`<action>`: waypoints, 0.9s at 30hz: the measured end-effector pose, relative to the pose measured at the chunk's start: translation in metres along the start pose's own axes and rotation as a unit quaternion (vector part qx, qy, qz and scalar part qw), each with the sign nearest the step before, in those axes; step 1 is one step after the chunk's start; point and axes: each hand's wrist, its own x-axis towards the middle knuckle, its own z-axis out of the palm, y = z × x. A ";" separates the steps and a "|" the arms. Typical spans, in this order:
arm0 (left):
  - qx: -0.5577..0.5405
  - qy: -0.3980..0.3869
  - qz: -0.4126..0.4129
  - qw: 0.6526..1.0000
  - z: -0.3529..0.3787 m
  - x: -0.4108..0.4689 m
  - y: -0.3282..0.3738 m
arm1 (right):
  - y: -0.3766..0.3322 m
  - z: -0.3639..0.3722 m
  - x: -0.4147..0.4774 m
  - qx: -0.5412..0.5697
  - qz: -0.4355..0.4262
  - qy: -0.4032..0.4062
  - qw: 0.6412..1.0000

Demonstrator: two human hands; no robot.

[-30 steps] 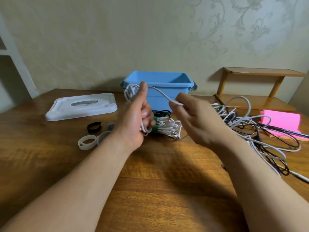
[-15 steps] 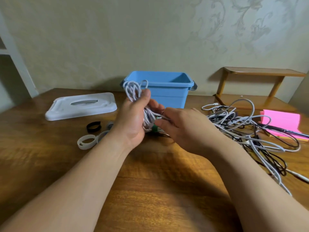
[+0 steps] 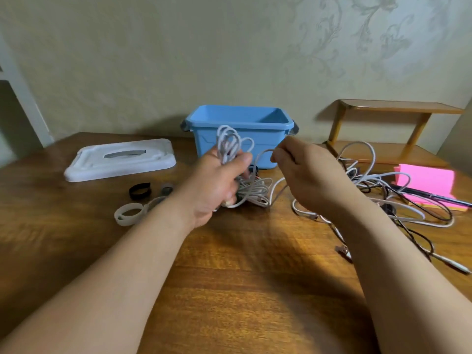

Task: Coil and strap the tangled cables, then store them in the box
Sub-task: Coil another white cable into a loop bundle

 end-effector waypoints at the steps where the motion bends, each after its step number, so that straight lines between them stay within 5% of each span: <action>1: 0.015 -0.009 0.010 1.000 0.007 -0.002 0.000 | -0.001 0.000 0.000 0.013 -0.008 0.008 1.000; 6: 0.064 -0.033 0.020 0.997 0.014 -0.005 0.001 | -0.003 0.004 -0.001 0.064 -0.031 0.083 0.994; 10: 0.119 0.025 0.035 0.992 0.008 -0.002 -0.003 | -0.005 0.007 -0.002 0.062 -0.036 0.063 0.995; 16: -0.136 0.140 0.050 0.979 -0.009 0.009 0.005 | 0.005 0.005 -0.001 -0.026 -0.036 0.001 0.999; 22: -0.099 0.094 0.017 0.990 0.009 0.007 -0.006 | -0.015 0.022 -0.011 -0.026 -0.143 0.048 0.988; 27: -0.137 0.047 -0.013 0.989 0.007 0.002 -0.001 | -0.018 0.026 -0.013 -0.041 -0.194 0.008 0.980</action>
